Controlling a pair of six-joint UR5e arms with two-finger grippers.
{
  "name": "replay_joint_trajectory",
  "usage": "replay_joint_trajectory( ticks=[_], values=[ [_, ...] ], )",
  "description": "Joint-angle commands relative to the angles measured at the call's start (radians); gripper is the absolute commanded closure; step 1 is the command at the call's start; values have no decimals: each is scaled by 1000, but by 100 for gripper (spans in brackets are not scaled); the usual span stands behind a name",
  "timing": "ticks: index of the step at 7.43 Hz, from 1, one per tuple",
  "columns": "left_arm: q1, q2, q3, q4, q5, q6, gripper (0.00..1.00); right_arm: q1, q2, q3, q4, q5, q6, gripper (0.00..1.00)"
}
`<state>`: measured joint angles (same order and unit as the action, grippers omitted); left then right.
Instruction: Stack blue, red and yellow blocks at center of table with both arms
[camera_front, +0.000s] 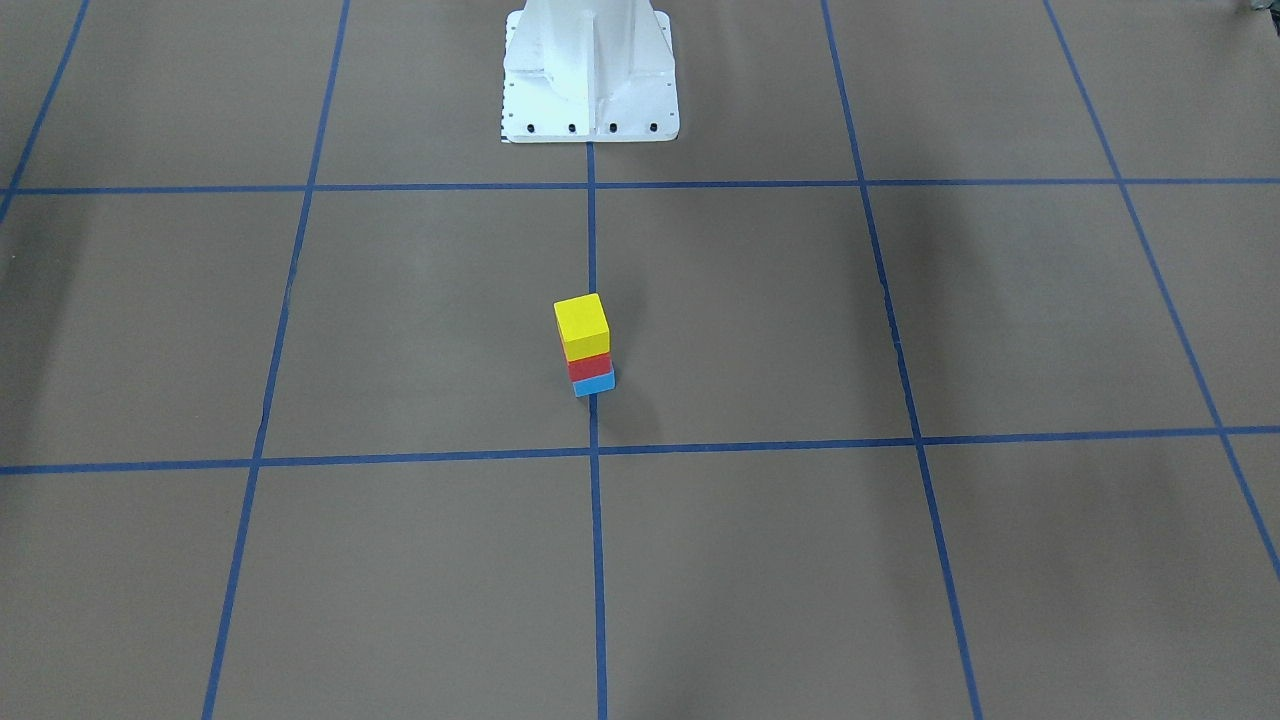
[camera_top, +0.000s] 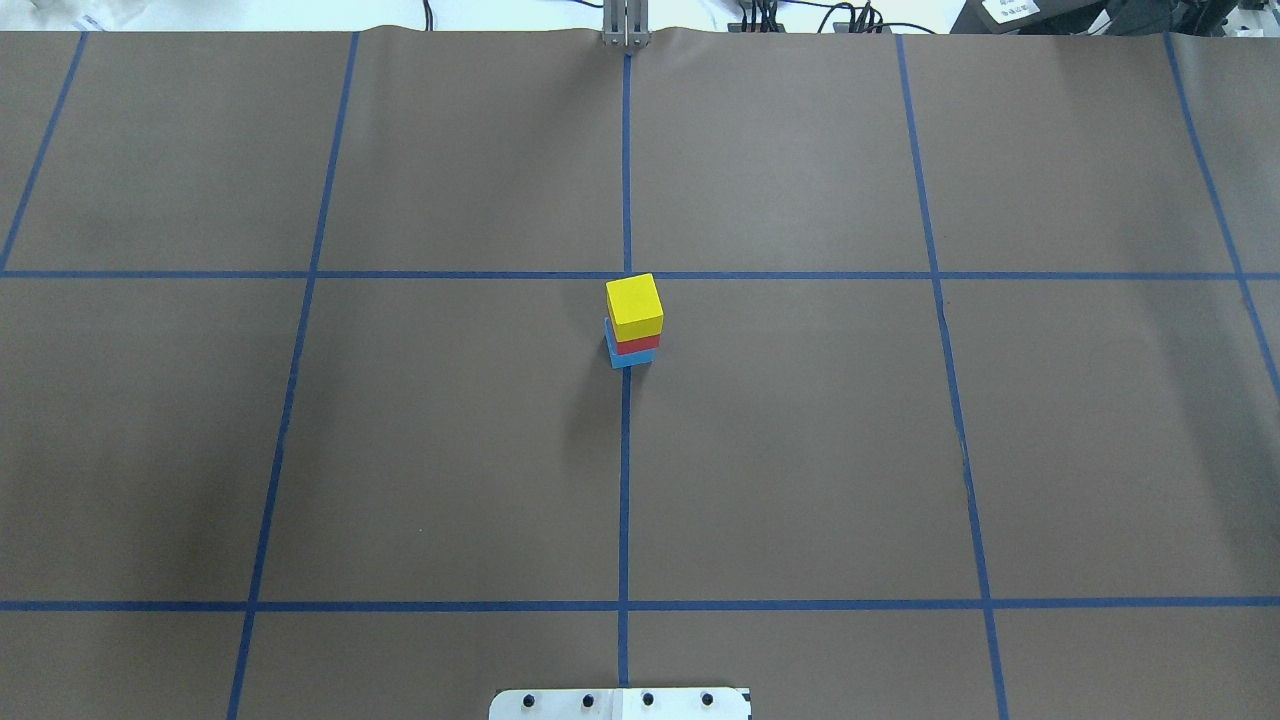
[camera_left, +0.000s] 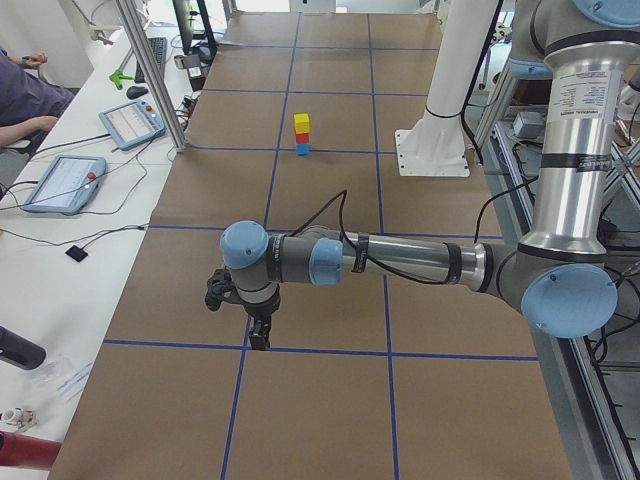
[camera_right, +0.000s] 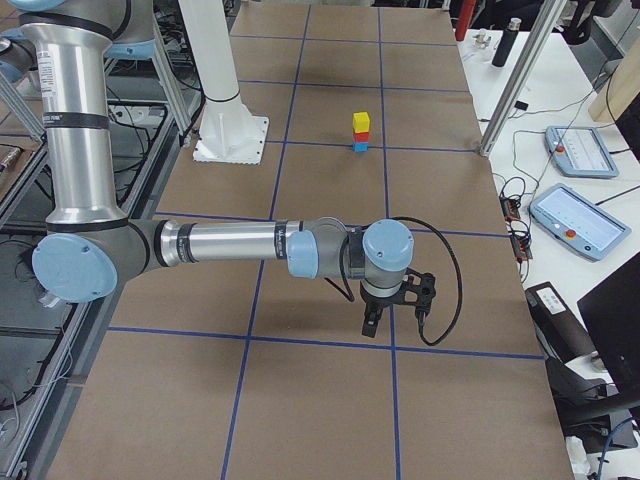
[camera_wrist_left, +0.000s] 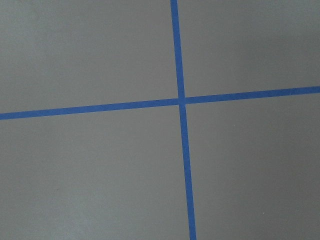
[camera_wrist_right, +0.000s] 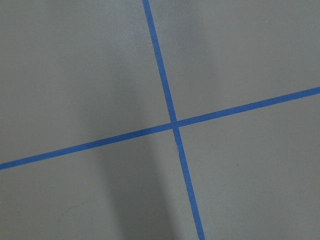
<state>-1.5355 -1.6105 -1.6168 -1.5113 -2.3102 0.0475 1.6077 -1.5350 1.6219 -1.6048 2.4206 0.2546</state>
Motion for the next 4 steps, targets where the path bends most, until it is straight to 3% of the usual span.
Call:
replay_joint_trajectory(
  ticks=[1, 4],
  values=[
    [0, 0, 2, -4, 0, 0, 0, 0, -2, 15, 0, 0, 0, 0],
    [0, -9, 0, -3, 0, 0, 0, 3, -7, 23, 0, -3, 0, 0]
  ],
)
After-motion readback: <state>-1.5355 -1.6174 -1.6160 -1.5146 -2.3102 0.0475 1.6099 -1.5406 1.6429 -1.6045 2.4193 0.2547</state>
